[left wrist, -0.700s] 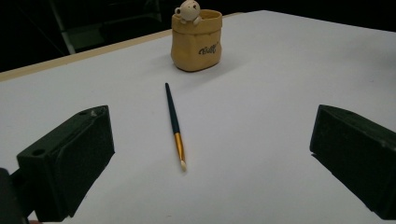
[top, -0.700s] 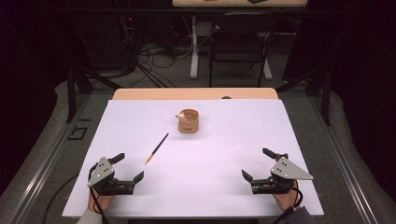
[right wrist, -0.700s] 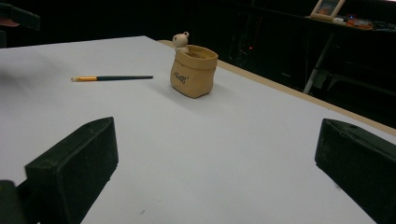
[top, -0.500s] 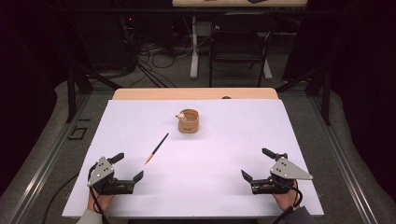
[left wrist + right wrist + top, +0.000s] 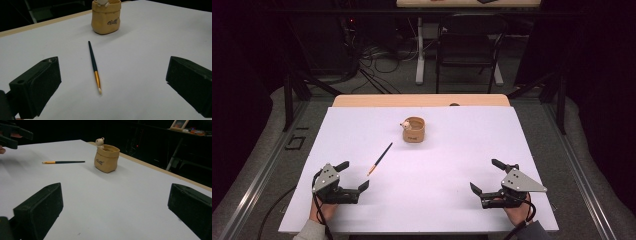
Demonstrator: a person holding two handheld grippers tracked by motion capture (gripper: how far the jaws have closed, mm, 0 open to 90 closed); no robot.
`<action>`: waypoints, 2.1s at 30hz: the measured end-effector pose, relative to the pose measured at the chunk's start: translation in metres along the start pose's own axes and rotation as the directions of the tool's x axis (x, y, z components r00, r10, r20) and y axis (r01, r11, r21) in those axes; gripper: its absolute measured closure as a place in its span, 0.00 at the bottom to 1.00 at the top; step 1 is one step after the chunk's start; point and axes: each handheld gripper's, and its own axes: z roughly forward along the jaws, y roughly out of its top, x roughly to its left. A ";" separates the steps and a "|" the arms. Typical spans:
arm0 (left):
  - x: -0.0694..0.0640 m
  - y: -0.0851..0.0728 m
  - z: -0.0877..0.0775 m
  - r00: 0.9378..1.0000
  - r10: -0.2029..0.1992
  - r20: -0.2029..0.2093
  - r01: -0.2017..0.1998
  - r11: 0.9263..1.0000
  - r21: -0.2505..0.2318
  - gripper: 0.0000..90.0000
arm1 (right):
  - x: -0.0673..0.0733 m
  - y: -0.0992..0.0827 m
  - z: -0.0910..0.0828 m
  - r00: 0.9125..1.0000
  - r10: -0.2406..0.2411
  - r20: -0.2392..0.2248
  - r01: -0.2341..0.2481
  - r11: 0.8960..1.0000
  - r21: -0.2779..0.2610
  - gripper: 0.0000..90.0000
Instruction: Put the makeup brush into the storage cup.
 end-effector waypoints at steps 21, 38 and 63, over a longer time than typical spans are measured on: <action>0.010 0.012 0.029 1.000 0.015 -0.018 -0.014 0.999 0.051 0.00 | 0.000 0.000 0.000 1.000 0.022 -0.009 -0.022 1.000 0.009 0.00; 0.024 0.036 0.056 0.999 0.015 -0.048 -0.003 0.971 0.241 0.00 | 0.000 0.000 0.001 1.000 0.022 -0.015 -0.022 1.000 0.012 0.00; 0.032 0.076 0.090 1.000 -0.001 -0.017 0.011 0.804 0.595 0.08 | 0.001 -0.001 0.002 0.999 0.023 -0.022 -0.022 0.999 0.044 0.00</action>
